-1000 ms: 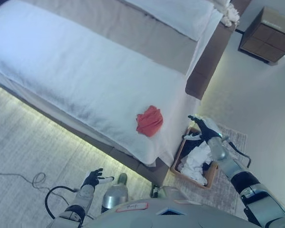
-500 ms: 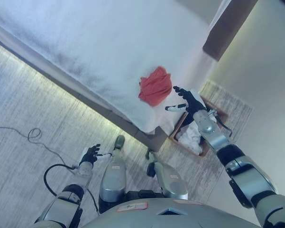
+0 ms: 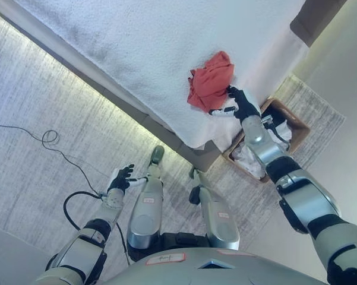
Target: Put the clothes on the bed into the basket.
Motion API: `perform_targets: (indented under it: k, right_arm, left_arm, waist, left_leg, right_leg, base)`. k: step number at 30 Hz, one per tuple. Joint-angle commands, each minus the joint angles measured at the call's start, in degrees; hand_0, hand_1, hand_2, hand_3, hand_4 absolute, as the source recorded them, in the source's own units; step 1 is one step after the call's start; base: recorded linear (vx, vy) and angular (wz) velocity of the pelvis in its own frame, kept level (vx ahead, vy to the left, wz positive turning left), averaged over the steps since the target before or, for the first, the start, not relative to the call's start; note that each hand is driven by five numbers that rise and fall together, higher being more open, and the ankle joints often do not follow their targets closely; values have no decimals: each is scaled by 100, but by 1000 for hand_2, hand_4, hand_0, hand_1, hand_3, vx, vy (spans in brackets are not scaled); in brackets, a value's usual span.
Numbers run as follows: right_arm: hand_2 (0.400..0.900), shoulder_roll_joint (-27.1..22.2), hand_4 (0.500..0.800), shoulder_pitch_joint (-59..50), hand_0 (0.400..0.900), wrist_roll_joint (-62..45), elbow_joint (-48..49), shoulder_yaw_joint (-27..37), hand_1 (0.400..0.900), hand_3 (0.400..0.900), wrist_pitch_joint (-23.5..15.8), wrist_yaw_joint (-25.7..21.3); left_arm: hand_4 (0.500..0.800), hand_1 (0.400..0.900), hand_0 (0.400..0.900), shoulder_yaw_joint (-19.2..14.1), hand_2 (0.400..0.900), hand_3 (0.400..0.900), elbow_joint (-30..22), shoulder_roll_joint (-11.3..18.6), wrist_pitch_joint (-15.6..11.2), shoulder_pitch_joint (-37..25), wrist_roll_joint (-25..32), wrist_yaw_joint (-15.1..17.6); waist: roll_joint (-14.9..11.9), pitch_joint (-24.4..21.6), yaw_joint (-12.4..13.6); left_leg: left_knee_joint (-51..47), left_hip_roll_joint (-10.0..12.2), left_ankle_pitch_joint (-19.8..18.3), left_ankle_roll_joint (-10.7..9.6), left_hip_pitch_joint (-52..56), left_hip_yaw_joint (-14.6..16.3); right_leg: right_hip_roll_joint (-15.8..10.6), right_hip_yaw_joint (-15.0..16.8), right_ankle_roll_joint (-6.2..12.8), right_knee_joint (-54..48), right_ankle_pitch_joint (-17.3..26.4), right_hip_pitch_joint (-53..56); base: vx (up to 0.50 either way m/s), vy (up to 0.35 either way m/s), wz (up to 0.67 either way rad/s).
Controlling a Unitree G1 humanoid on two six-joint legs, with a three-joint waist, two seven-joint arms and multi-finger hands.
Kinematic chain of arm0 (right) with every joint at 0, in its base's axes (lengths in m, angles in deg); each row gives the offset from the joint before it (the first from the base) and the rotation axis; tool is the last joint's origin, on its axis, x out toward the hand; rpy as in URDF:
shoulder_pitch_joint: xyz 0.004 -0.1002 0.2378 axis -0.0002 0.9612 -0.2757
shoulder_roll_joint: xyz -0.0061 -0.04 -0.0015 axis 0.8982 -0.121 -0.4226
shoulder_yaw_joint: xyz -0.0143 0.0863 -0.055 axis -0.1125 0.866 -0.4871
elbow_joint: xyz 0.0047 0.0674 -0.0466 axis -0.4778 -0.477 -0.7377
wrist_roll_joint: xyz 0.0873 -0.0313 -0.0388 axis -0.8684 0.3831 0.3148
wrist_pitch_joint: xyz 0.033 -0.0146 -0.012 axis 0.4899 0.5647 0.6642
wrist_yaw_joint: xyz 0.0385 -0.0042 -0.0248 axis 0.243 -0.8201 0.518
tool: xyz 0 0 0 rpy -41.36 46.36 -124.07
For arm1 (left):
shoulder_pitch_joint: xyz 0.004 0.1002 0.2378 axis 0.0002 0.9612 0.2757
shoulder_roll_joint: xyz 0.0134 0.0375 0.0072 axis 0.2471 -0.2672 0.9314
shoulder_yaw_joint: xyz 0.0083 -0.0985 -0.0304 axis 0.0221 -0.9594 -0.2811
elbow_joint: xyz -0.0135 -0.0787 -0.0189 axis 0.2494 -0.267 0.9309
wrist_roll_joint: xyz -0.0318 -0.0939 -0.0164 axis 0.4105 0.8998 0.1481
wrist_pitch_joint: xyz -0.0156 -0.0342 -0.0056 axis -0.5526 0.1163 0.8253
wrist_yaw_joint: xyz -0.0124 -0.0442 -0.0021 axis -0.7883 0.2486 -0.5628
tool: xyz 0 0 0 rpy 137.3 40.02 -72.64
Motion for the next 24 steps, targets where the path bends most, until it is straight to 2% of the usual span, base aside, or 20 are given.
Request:
perform_targets:
  k: [1, 4, 5, 6, 7, 8, 13, 24]
  right_arm:
    - [900, 80, 800, -870, 900, -357, -63, -242, 900, 900, -224, -20]
    - [900, 272, 800, -1160, 900, -676, -375, -258, 900, 900, -225, 5]
    - [641, 325, 645, -1208, 641, -777, -369, -273, 641, 641, -242, 24]
    - [618, 379, 631, -1228, 618, -878, -389, -281, 618, 618, -257, 49]
    - [618, 439, 631, -1269, 618, -963, -421, -288, 618, 618, -270, 60]
    - [400, 486, 500, -1282, 400, -1000, -403, -308, 400, 400, -264, 54]
    - [400, 681, 500, -1312, 400, -1141, -455, -349, 400, 400, -300, 20]
    - [400, 669, 500, -1122, 400, -1398, -300, -187, 400, 400, -378, -79]
  left_arm:
    - [800, 900, 900, 184, 900, 900, -65, 142, -37, 77, 245, 113]
    - [800, 900, 900, 224, 900, 900, -45, 162, -15, 58, 270, 117]
    - [800, 900, 900, 238, 900, 900, -21, 162, -6, 40, 271, 122]
    - [800, 900, 900, 243, 900, 900, 1, 166, 4, 18, 273, 132]
    - [800, 900, 900, 250, 900, 900, -16, 177, 2, 16, 296, 137]
    - [800, 900, 900, 236, 900, 900, -21, 186, -2, 27, 307, 153]
    - [800, 900, 900, 243, 900, 900, 23, 206, 4, -26, 343, 247]
    - [800, 900, 900, 270, 900, 900, 15, 158, 12, -15, 358, 297]
  waist:
    - [-73, 22, 233]
    - [-83, 73, 296]
    - [-84, 107, 317]
    - [-96, 101, 298]
    - [-100, 104, 307]
    - [-108, 105, 307]
    - [-116, 146, 314]
    - [-103, 84, 222]
  left_leg:
    - [-30, -118, -55, 215, -192, 168]
    - [-53, -120, -25, 206, -206, 147]
    - [-55, -104, -33, 199, -184, 156]
    - [-61, -112, -11, 196, -213, 138]
    - [-67, -116, -9, 194, -212, 131]
    - [-74, -113, -10, 195, -206, 128]
    - [-99, -91, -24, 188, -148, 130]
    - [-178, -88, 13, 202, -80, 120]
  right_leg:
    - [-416, 456, 411, 310, -72, -98]
    - [-403, 434, 407, 299, -61, -105]
    - [-387, 448, 400, 300, -71, -83]
    - [-394, 431, 402, 301, -70, -107]
    - [-388, 422, 401, 299, -73, -109]
    - [-385, 416, 399, 302, -78, -107]
    - [-359, 425, 386, 287, -97, -51]
    - [-351, 441, 398, 260, -107, -25]
  base:
    - [-26, -26, 12]
    - [-18, -13, 8]
    - [-12, -12, 7]
    - [-6, -15, 8]
    - [-3, -12, 9]
    - [4, -10, 4]
    - [2, -16, 5]
    - [0, -4, 2]
